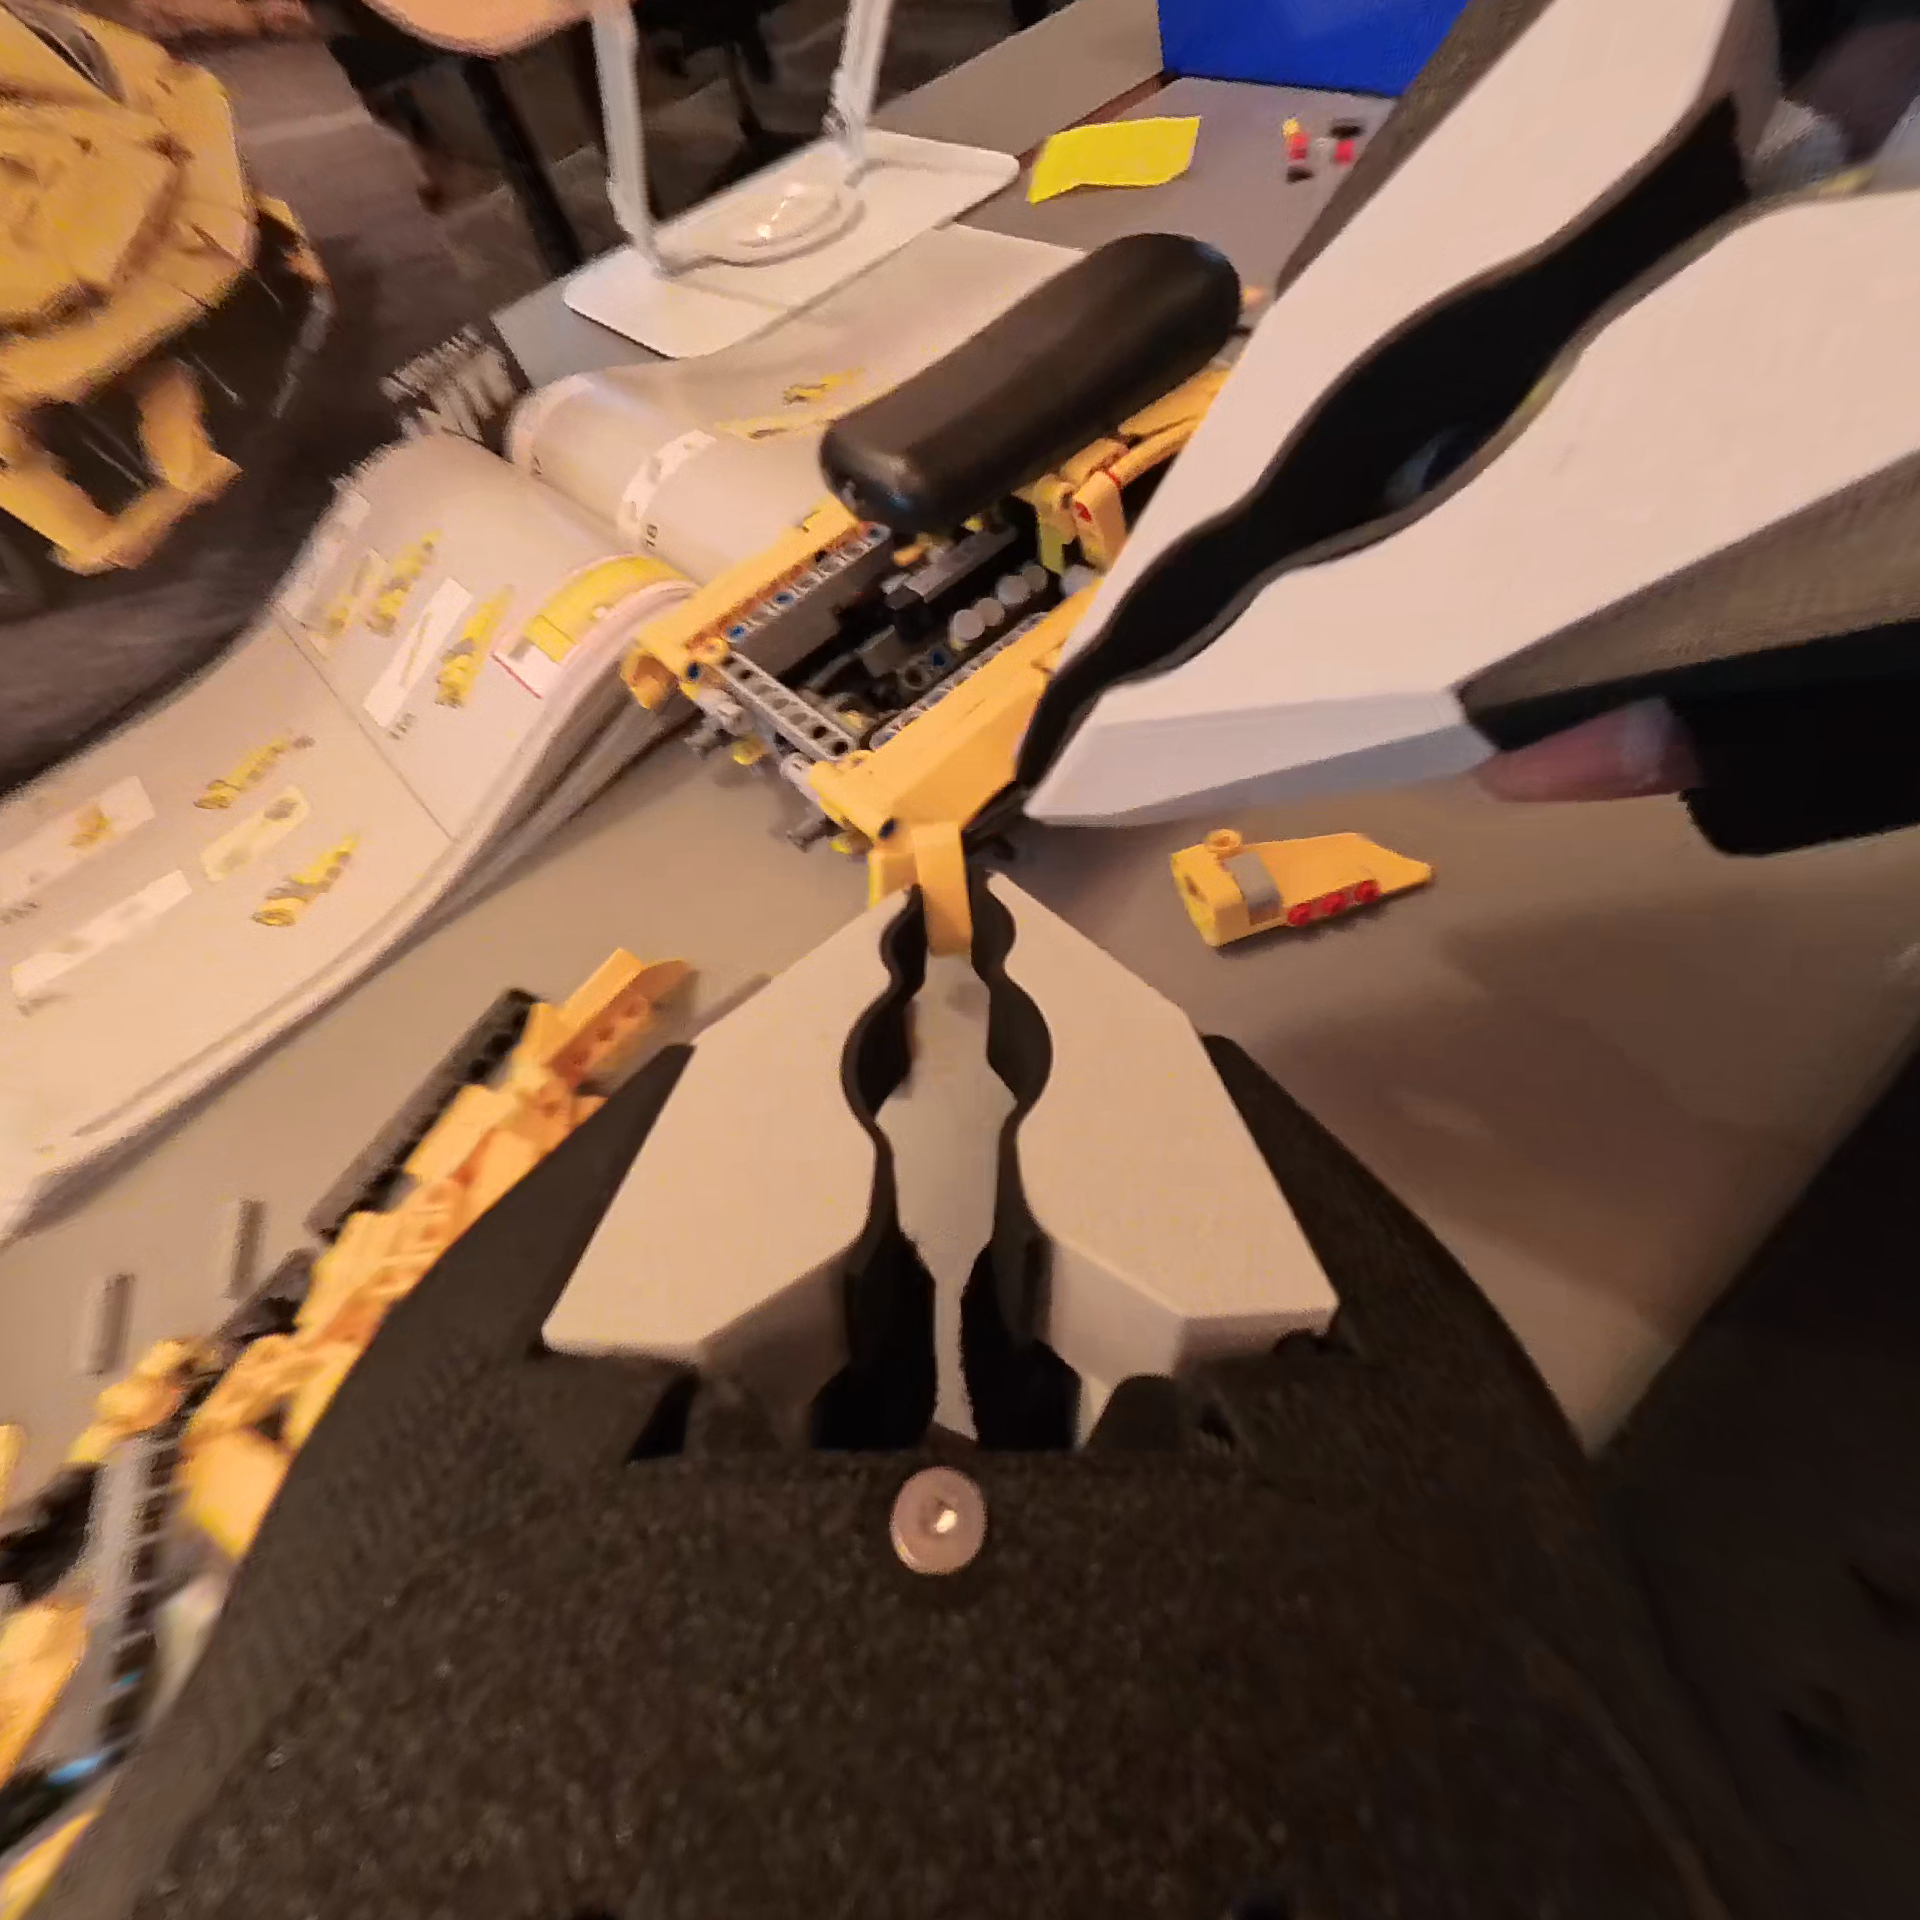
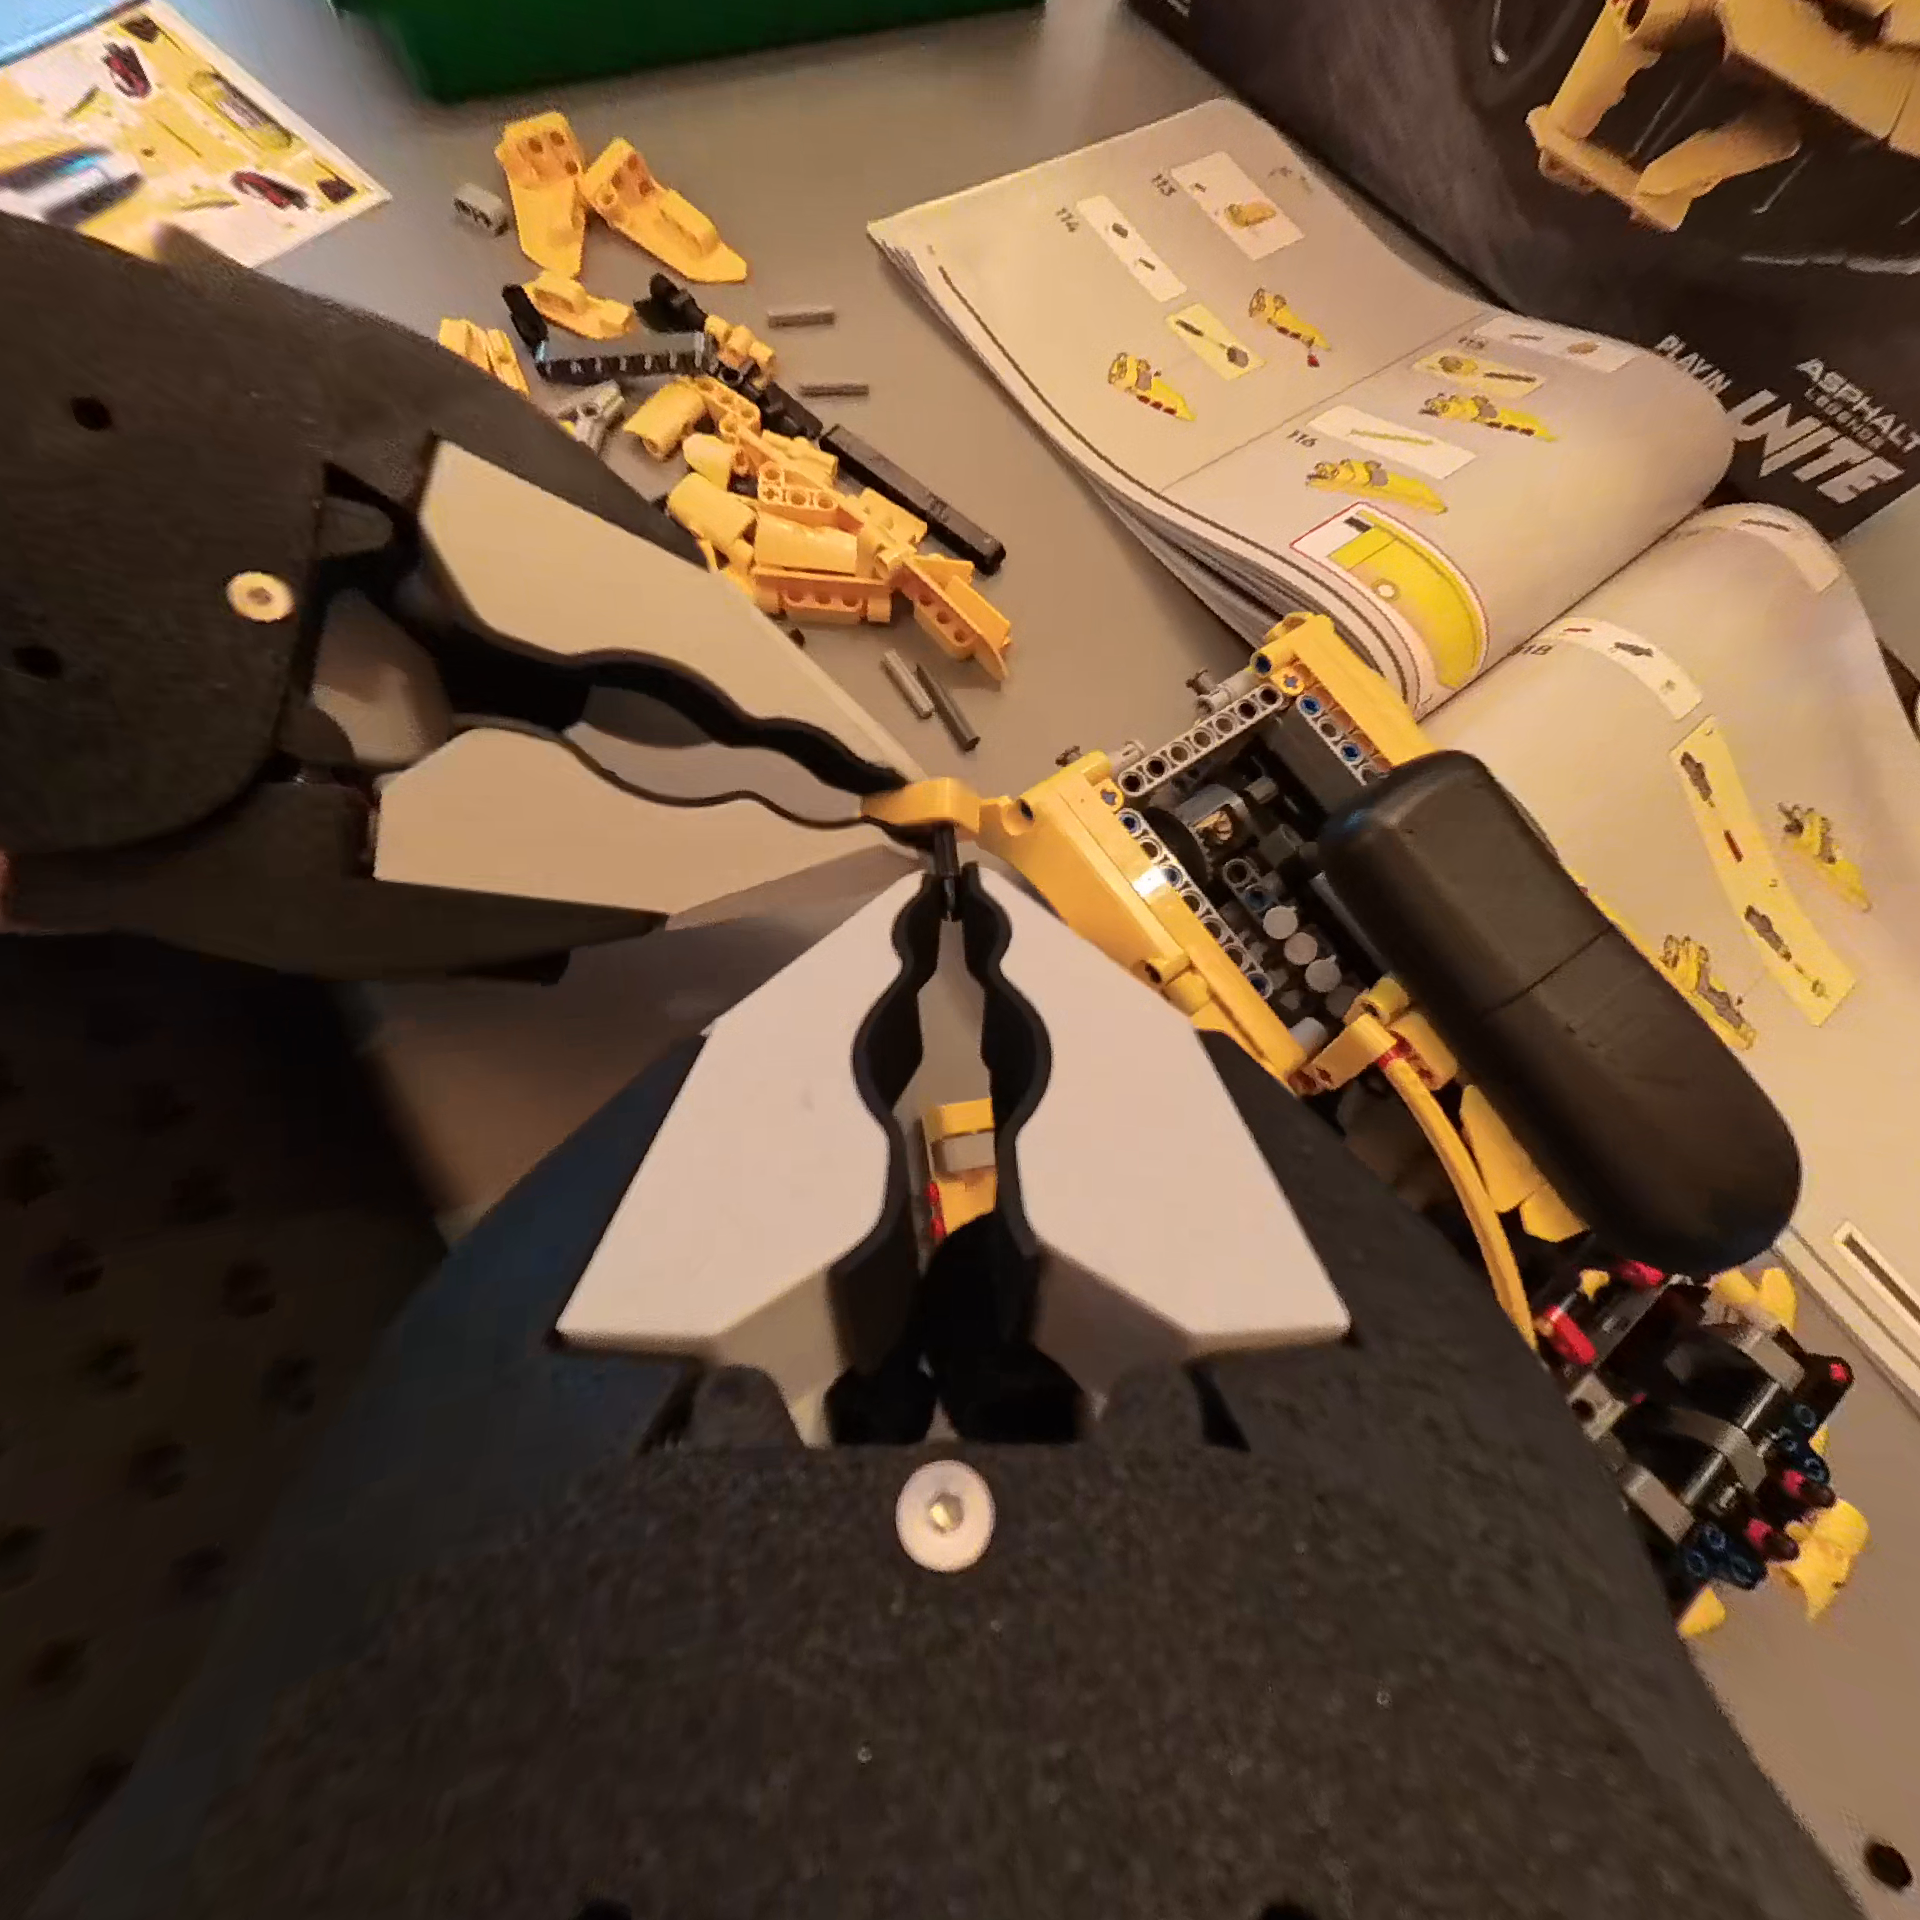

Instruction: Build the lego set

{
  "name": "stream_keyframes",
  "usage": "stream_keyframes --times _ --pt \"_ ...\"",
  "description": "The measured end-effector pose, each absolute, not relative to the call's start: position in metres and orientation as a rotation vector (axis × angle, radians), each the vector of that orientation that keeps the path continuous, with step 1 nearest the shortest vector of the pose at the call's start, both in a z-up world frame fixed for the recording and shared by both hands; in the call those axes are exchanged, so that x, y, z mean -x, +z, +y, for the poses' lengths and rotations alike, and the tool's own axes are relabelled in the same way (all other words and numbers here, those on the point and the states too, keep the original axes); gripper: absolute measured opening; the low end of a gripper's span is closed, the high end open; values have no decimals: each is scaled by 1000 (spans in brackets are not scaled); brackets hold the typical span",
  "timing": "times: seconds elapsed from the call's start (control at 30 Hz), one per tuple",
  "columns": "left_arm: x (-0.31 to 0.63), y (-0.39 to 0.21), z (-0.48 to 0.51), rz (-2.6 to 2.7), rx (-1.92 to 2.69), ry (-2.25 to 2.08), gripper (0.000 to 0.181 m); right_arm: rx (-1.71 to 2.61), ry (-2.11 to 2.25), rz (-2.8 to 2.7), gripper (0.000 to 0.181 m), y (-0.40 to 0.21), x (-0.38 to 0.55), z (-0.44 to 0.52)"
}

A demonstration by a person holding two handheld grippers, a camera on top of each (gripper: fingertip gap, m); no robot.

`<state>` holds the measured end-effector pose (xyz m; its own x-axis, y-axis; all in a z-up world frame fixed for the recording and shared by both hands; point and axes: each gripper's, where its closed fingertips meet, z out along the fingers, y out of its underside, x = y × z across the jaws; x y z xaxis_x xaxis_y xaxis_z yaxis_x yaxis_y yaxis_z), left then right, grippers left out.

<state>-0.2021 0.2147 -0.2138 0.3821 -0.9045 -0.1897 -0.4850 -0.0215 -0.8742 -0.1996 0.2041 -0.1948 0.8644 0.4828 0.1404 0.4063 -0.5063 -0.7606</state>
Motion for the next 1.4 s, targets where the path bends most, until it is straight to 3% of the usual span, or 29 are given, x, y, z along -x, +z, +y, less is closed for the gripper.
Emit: stream_keyframes --times 0.1,0.17,0.3,0.73,0.83,1.17,1.27,1.4 --pt "181 -203 176 1271 1650 -895 7 2125 200 -632 0 -186 214 205" --pt "189 -207 200 1196 1681 -706 7 2105 80 -672 0 -185 208 207" --pt "203 -215 217 1086 1814 -804 7 2069 109 -483 0 -168 156 204" --pt "191 -216 197 1201 1758 -865 7 1866 1122 -69 0 -167 88 126" --pt "191 -218 197 1194 1774 -891 7 1920 914 -120 0 -176 67 116" --pt "189 -220 193 1237 1753 -854 7 1796 432 56 5 -112 -79 44" --pt "188 -221 192 1254 1745 -834 7 1855 351 -4 21 -131 -75 53" --pt "187 -220 189 1262 1724 -845 7 2106 214 -507 33 -204 -50 97"
